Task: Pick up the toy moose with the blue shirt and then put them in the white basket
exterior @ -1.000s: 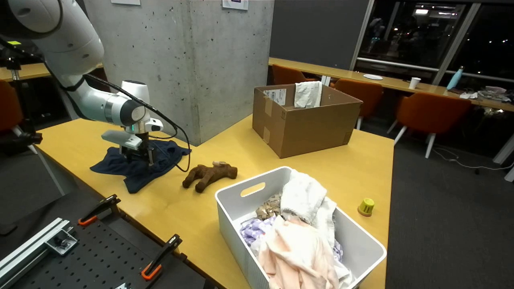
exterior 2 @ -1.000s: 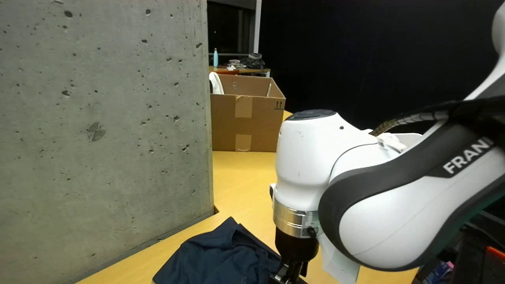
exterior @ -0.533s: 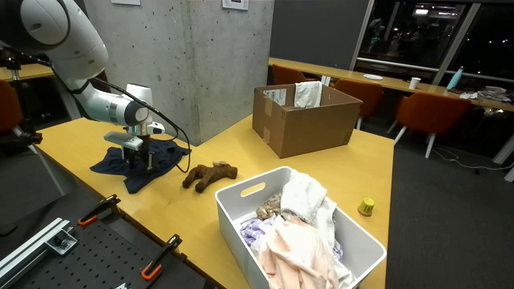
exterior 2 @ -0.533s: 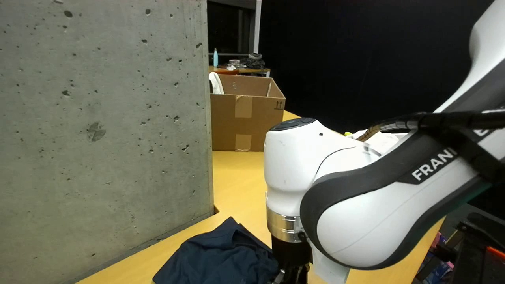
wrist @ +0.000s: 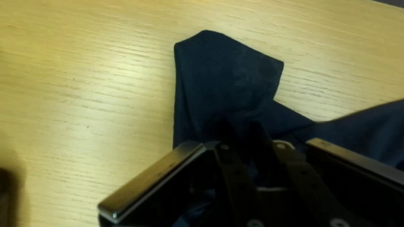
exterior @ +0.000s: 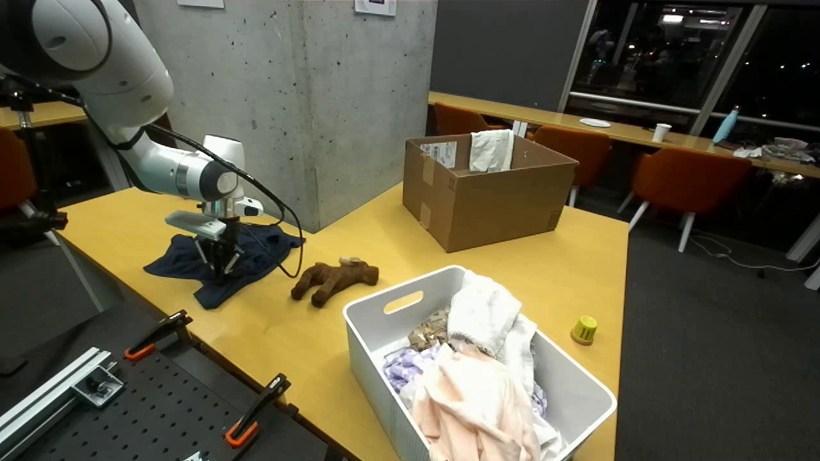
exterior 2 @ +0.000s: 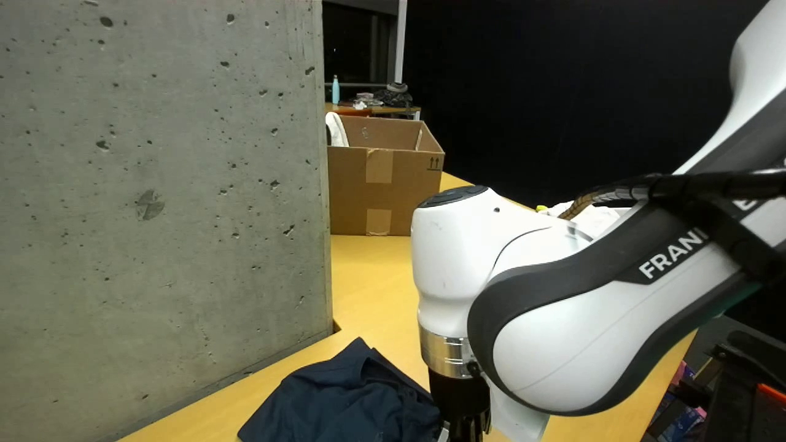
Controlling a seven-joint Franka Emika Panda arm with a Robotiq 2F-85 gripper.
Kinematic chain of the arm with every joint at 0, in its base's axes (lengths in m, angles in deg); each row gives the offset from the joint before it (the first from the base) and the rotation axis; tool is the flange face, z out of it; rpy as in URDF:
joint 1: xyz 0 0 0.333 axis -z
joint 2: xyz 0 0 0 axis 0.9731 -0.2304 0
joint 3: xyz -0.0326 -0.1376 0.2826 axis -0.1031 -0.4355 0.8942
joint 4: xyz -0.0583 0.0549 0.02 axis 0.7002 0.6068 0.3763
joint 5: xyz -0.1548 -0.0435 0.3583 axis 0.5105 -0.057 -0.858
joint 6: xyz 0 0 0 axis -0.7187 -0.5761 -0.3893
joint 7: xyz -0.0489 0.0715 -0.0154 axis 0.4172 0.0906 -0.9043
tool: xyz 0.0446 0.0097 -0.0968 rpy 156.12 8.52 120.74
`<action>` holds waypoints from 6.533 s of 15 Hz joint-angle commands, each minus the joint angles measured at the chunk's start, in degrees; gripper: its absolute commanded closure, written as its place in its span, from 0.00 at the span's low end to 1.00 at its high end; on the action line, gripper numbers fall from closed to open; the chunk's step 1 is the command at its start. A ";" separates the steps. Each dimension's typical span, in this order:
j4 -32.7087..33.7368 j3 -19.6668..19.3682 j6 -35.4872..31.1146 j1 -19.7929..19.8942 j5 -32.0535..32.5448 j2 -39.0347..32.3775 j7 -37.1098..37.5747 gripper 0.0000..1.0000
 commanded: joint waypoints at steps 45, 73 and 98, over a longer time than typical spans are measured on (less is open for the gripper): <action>-3.63 -10.50 23.54 11.49 14.61 29.71 0.08 0.99; -5.07 -13.69 -5.04 8.09 8.81 9.53 21.82 0.00; 16.59 -12.65 -5.25 1.99 2.18 -8.66 19.69 0.87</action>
